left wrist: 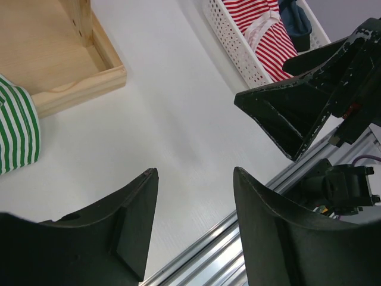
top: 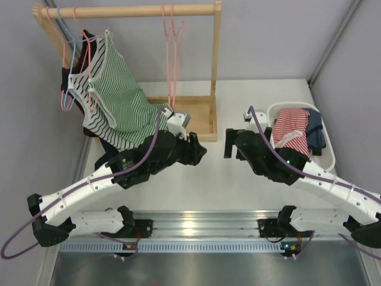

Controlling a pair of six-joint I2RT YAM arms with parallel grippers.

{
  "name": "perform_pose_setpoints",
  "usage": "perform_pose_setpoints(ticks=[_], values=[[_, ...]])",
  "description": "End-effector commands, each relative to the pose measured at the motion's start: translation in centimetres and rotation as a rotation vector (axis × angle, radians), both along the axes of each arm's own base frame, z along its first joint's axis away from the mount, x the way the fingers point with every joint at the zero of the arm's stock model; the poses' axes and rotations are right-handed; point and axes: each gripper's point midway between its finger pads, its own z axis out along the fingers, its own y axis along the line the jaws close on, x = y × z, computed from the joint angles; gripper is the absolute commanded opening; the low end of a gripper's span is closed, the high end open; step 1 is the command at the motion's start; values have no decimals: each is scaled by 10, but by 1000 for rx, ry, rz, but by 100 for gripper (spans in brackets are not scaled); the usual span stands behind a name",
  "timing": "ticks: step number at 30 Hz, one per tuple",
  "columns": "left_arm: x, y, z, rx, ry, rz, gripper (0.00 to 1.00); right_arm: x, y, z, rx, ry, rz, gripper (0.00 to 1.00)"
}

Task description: Place the tank top on the hanger

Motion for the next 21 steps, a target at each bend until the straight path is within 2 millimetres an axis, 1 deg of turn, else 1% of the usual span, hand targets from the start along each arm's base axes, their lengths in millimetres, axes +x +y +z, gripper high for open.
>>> perform_pose_setpoints(ticks=[1,3,4,7,8,9,10,11,12,13,14,15,16,17,18,19,20,21], values=[[-1,4,6,-23,-9,16,59,5,-13,19,39,-51,-68,100],[-1,4,7,-24,-7,12,58,5,-13,24,37,-49,-70,100],[-2,3,7,-26,-7,9,58,6,-15,29,36,-55,-79,100],[-2,3,7,-28,-4,12,58,11,-12,34,22,-54,-74,100],[-2,4,8,-33,-4,14,57,17,-8,35,-6,-43,-51,100],[-2,5,9,-38,-8,17,57,29,-17,33,-11,-22,-82,100],[-3,7,10,-46,-11,16,57,34,-12,30,12,17,-55,100],[-3,7,11,-50,-14,14,57,45,-16,20,-6,58,-54,100],[-3,6,9,-48,-12,13,57,64,-39,17,15,78,-124,100],[-5,6,10,-52,-11,4,57,70,-41,17,54,105,-104,100],[-6,6,10,-52,-8,0,57,79,-54,19,62,103,-137,100],[-7,5,10,-57,-4,-4,57,91,-83,21,75,102,-223,100],[-8,5,10,-63,-1,-14,57,97,-99,28,89,96,-270,100],[-9,6,9,-63,2,-14,57,104,-112,25,90,117,-317,100],[-10,6,9,-68,3,-15,57,109,-143,23,90,132,-408,100],[-11,6,8,-71,2,-19,57,110,-155,21,92,152,-446,100],[-13,5,8,-73,2,-30,57,112,-167,14,91,173,-488,100],[-13,5,7,-70,-1,-35,58,112,-188,11,88,180,-554,100]])
